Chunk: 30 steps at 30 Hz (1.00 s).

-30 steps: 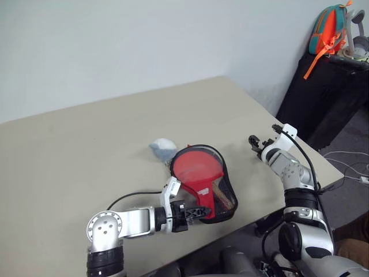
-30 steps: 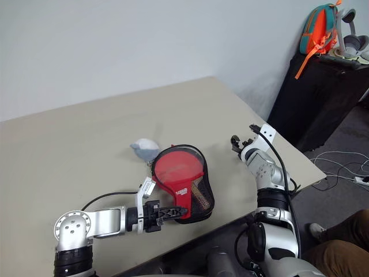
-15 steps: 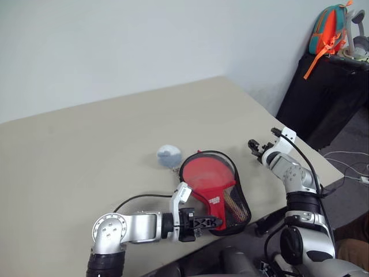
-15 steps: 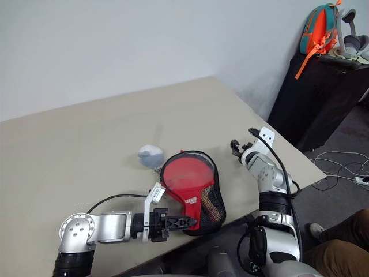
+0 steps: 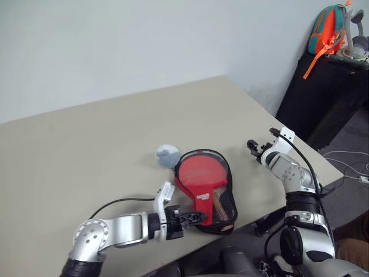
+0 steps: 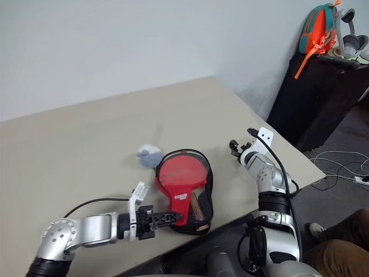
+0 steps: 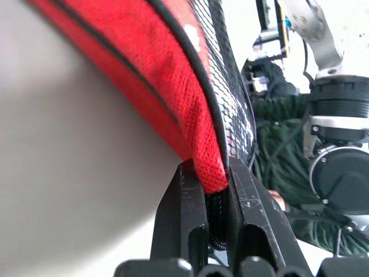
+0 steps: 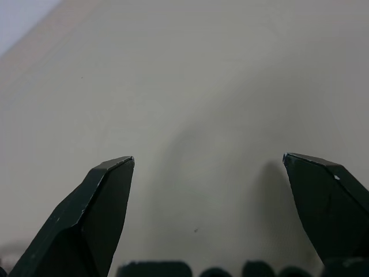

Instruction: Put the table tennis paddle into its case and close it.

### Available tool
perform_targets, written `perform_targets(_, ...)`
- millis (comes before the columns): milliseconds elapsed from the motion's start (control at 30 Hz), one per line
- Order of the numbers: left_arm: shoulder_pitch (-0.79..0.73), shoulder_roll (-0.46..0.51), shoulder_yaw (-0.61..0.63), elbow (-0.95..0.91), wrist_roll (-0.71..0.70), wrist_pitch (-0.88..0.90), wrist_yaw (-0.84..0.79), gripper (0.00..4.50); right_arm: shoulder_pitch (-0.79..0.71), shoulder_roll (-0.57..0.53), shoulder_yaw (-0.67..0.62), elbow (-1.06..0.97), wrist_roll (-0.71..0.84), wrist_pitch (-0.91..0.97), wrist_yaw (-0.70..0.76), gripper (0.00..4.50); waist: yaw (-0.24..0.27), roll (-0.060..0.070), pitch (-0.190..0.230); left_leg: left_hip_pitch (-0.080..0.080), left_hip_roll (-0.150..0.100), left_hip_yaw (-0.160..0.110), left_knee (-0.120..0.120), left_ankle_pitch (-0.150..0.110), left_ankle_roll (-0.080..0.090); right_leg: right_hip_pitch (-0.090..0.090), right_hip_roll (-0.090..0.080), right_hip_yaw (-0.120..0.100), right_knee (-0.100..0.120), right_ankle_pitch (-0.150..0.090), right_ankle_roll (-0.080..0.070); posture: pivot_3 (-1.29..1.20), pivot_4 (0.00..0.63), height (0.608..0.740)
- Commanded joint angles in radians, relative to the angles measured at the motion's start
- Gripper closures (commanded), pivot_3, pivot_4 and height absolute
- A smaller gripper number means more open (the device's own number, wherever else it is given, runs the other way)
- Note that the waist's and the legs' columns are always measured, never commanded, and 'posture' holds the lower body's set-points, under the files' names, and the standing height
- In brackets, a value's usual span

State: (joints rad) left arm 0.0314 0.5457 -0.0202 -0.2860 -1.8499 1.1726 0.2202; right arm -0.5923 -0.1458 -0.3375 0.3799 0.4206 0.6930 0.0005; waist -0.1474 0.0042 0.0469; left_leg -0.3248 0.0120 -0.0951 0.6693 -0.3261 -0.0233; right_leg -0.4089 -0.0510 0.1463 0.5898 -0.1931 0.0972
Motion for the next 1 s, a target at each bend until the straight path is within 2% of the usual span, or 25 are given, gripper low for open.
perform_targets(33, -0.033, 0.028, 0.02, 0.015, -0.009, -0.038, -0.047, 4.48, -0.024, -0.012, -0.005, -0.036, 0.0, -0.02, 0.004, 0.0, 0.002, 0.0, 0.0, 0.0, 0.0, 0.0, 0.0, 0.0, 0.0, 0.0, 0.0, 0.0, 0.0, 0.0, 0.0, 0.0, 0.0, 0.74)
perform_targets(267, -0.074, 0.078, -0.015, 0.028, 0.039, -0.007, -0.148, 4.48, -0.031, -0.006, -0.005, -0.025, -0.001, -0.03, 0.003, 0.0, 0.003, 0.0, 0.0, 0.0, 0.0, 0.0, 0.0, 0.0, 0.0, 0.0, 0.0, 0.0, 0.0, 0.0, 0.0, 0.0, 0.0, 0.74)
perform_targets(300, -0.079, 0.08, -0.023, 0.026, 0.049, -0.004, -0.157, 3.77, -0.033, -0.007, -0.005, -0.022, -0.002, -0.031, 0.004, 0.0, 0.003, 0.0, 0.0, 0.0, 0.0, 0.0, 0.0, 0.0, 0.0, 0.0, 0.0, 0.0, 0.0, 0.0, 0.0, 0.0, 0.0, 0.74)
perform_targets(367, -0.094, 0.073, -0.05, 0.018, 0.082, 0.005, -0.174, 3.21, -0.035, -0.008, -0.007, -0.023, 0.0, -0.031, 0.004, 0.0, 0.003, 0.0, 0.0, 0.0, 0.0, 0.0, -0.001, 0.0, 0.0, 0.0, 0.0, 0.0, 0.0, 0.0, 0.0, 0.0, 0.0, 0.74)
perform_targets(533, -0.14, 0.038, -0.106, 0.037, 0.115, 0.017, -0.205, 1.38, -0.032, -0.006, -0.002, -0.028, -0.002, -0.026, 0.003, 0.0, 0.003, 0.0, 0.0, 0.0, 0.0, 0.0, -0.001, 0.0, 0.0, 0.0, 0.0, 0.0, 0.0, 0.0, 0.0, 0.0, 0.0, 0.74)
perform_targets(633, -0.146, 0.041, -0.109, 0.042, 0.13, 0.026, -0.232, 1.49, -0.019, -0.006, 0.0, -0.056, 0.002, -0.011, 0.0, 0.0, 0.002, 0.0, 0.0, 0.0, 0.0, 0.0, -0.001, 0.0, 0.0, -0.001, 0.0, 0.0, 0.0, 0.0, 0.0, 0.0, 0.0, 0.74)
perform_targets(733, -0.145, 0.081, -0.079, 0.037, 0.163, 0.035, -0.28, 2.35, -0.005, -0.008, -0.002, -0.08, 0.006, 0.002, -0.001, 0.0, 0.003, 0.0, 0.0, 0.0, 0.0, 0.0, -0.001, 0.0, 0.0, -0.001, 0.0, 0.0, 0.0, 0.0, 0.0, 0.0, 0.0, 0.74)
perform_targets(833, -0.152, 0.142, -0.035, 0.067, 0.209, 0.041, -0.336, 2.35, 0.005, -0.014, -0.01, -0.097, 0.011, 0.017, 0.0, 0.0, 0.003, 0.001, 0.0, 0.0, 0.0, 0.0, -0.001, 0.0, 0.0, -0.001, 0.0, 0.0, 0.0, -0.001, -0.001, 0.0, 0.0, 0.74)
perform_targets(1000, -0.071, 0.31, 0.01, 0.026, 0.375, 0.065, -0.564, 2.35, 0.0, -0.02, -0.023, -0.1, 0.019, 0.023, 0.005, 0.0, -0.005, 0.002, 0.002, 0.0, 0.0, 0.001, -0.002, 0.0, 0.0, -0.002, 0.0, 0.0, 0.0, -0.001, -0.001, 0.0, 0.0, 0.74)
